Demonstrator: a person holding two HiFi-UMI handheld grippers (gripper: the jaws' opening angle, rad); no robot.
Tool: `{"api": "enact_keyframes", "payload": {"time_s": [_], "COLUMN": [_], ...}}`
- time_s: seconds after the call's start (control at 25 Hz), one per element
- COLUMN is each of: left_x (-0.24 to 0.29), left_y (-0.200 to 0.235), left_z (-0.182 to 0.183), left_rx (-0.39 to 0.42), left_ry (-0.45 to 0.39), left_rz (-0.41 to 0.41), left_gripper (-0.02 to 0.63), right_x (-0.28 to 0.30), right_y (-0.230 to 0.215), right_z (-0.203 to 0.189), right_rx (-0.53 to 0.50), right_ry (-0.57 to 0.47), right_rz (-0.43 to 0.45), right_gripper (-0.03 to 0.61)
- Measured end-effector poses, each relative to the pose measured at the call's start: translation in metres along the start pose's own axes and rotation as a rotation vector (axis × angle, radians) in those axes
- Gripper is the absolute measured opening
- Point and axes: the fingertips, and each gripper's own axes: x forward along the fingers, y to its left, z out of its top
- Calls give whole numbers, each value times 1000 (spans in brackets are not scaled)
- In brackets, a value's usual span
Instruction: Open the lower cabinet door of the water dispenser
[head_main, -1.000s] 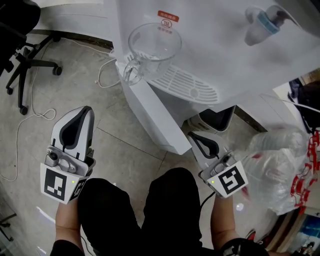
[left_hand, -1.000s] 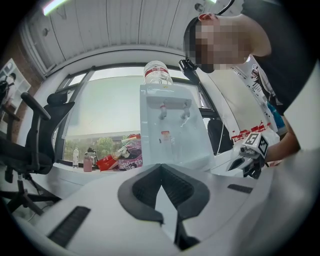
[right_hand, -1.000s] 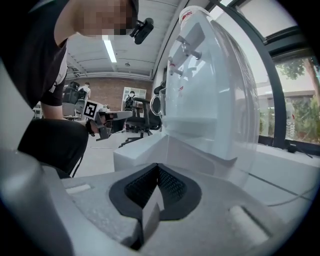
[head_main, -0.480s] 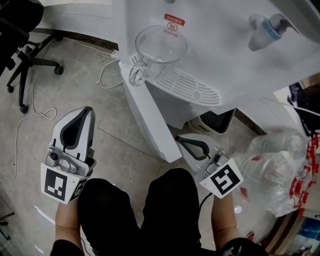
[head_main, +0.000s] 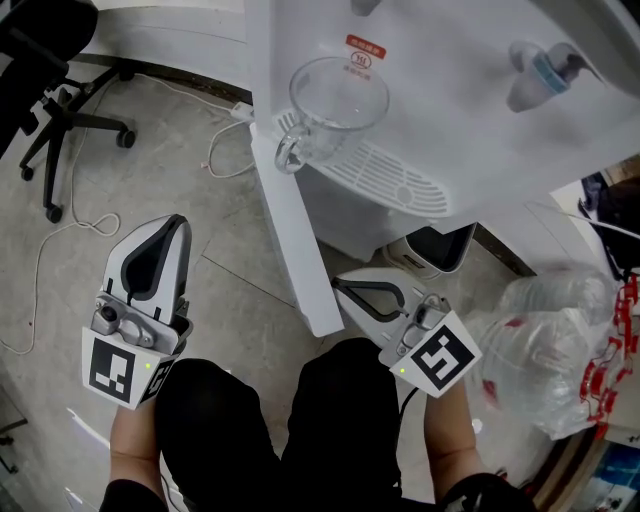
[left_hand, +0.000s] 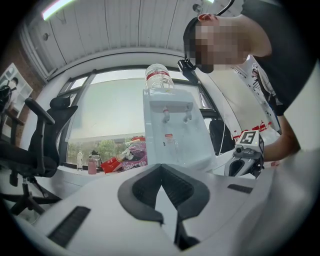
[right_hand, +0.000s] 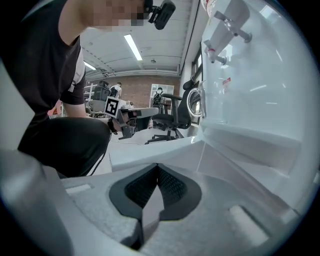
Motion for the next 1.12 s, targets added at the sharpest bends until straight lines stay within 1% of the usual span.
{"api": "enact_keyframes", "payload": {"time_s": [0.12, 0.28, 0.4, 0.52, 0.68, 0.8, 0.92, 1.04, 1.12], "left_x": [-5, -8, -11, -13, -22, -26, -34, -38, -40], "left_y": [3, 11, 14, 20, 23, 29, 32, 36, 36], "left_z": [0, 3, 1, 6, 3, 9, 8, 12, 12], "left_rx": [-10, 16, 7, 11, -26, -15, -39, -31, -46], "left_ry": [-1, -11, -5, -27, -16, -41, -37, -56, -57], "left_rz": [7, 21, 28, 35, 43, 58, 70, 80, 79], "left_gripper": [9, 9, 9, 9, 9, 9, 9, 9, 9], "right_x": [7, 15, 20, 27, 36, 45, 54, 62, 66], "right_y": [2, 7, 10, 13, 19, 24, 28, 31, 33], "right_z": [7, 12, 17, 22, 29, 35, 42, 47, 51], "right_rx": [-8, -12, -11, -10, -9, -6, -12, -18, -22], "right_ry": [-6, -7, -13, -13, -22, -30, -40, -47, -50], "right_rz": [12, 34, 46, 57, 80, 100, 111, 116, 122], "right_gripper": [5, 5, 5, 5, 5, 5, 5, 5, 5]}}
